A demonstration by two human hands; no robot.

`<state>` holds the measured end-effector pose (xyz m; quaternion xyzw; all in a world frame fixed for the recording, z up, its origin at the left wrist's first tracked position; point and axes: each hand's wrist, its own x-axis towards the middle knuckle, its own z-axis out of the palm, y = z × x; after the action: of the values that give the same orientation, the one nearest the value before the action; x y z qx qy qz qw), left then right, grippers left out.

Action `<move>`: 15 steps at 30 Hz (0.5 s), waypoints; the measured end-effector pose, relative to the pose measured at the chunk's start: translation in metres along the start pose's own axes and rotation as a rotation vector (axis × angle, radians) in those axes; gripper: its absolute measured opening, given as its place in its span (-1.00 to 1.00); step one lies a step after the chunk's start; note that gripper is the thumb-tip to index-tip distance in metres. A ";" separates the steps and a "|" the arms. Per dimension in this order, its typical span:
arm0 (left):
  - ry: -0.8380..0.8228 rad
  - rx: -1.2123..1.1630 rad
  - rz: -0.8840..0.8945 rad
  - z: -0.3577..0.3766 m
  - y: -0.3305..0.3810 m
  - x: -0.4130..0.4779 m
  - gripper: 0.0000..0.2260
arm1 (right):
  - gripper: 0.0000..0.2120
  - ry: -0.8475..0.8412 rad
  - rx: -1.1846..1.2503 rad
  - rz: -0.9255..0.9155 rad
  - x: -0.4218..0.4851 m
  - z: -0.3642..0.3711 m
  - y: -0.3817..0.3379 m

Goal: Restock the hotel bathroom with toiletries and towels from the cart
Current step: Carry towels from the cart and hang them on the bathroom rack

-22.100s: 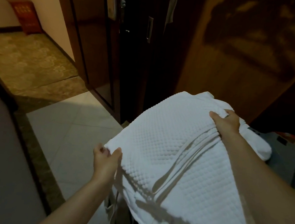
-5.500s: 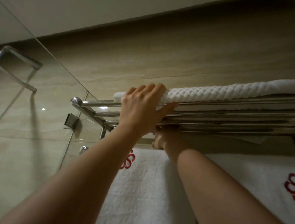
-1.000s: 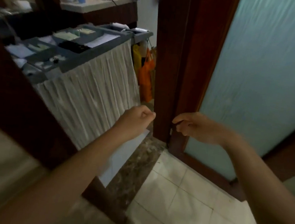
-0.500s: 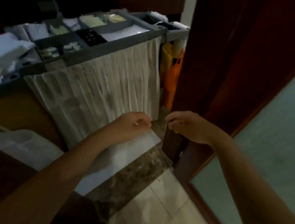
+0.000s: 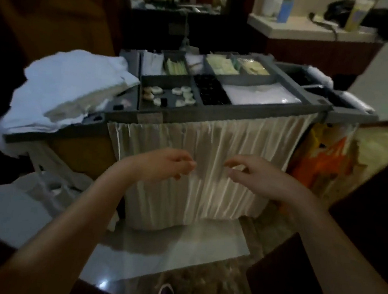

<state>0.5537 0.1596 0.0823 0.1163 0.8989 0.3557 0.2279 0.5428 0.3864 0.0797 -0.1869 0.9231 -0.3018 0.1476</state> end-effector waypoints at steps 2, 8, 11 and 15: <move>0.090 0.007 -0.010 -0.031 -0.006 0.021 -0.71 | -0.70 -0.005 0.011 -0.032 0.044 -0.017 -0.010; 0.042 0.017 -0.048 -0.113 -0.032 0.082 -0.81 | -0.73 -0.038 0.014 -0.101 0.155 -0.050 -0.034; 0.119 0.088 -0.069 -0.150 -0.041 0.096 -0.73 | -0.74 -0.079 0.042 -0.136 0.197 -0.063 -0.040; 0.237 0.112 -0.130 -0.189 -0.054 0.117 -0.72 | -0.74 -0.150 0.074 -0.169 0.257 -0.074 -0.046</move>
<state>0.3564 0.0529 0.1286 0.0277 0.9436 0.3007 0.1358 0.2984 0.2778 0.1239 -0.2806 0.8787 -0.3322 0.1970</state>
